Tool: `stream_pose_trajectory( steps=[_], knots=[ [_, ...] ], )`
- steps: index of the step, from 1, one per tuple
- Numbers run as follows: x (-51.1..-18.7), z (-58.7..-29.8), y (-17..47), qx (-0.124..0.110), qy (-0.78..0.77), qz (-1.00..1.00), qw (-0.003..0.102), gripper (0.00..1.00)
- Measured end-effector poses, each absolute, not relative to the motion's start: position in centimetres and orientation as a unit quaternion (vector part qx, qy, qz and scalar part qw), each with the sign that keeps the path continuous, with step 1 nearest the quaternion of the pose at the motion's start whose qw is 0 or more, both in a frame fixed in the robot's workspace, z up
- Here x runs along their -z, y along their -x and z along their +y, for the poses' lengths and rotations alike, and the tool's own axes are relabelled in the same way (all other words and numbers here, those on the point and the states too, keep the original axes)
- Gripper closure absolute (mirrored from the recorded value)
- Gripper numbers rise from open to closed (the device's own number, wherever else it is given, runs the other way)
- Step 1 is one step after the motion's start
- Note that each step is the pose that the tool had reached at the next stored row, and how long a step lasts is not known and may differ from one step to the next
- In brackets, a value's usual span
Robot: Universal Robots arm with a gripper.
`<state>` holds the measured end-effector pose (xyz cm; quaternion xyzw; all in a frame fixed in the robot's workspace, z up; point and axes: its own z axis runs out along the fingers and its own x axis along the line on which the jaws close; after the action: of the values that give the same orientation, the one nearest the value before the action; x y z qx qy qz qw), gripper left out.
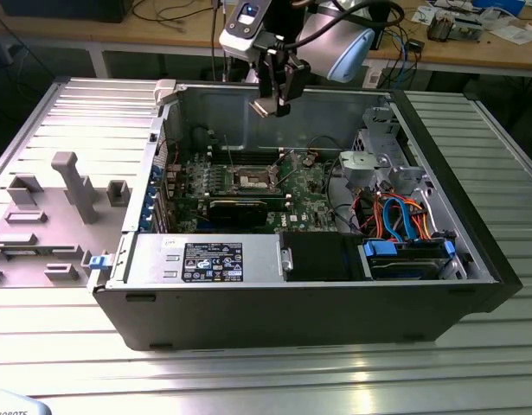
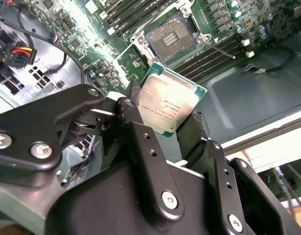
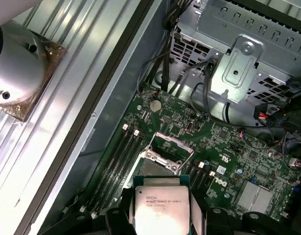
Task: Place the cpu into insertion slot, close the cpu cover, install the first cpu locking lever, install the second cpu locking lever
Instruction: 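Place the cpu into insertion slot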
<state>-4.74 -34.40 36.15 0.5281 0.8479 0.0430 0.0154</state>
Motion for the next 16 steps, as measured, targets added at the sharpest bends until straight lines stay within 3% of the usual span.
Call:
stream_pose_trajectory(
  steps=[16],
  knots=[
    [-36.09, -34.40, 4.93, -0.042, -0.596, 0.802, 0.019, 0.46]
  ],
)
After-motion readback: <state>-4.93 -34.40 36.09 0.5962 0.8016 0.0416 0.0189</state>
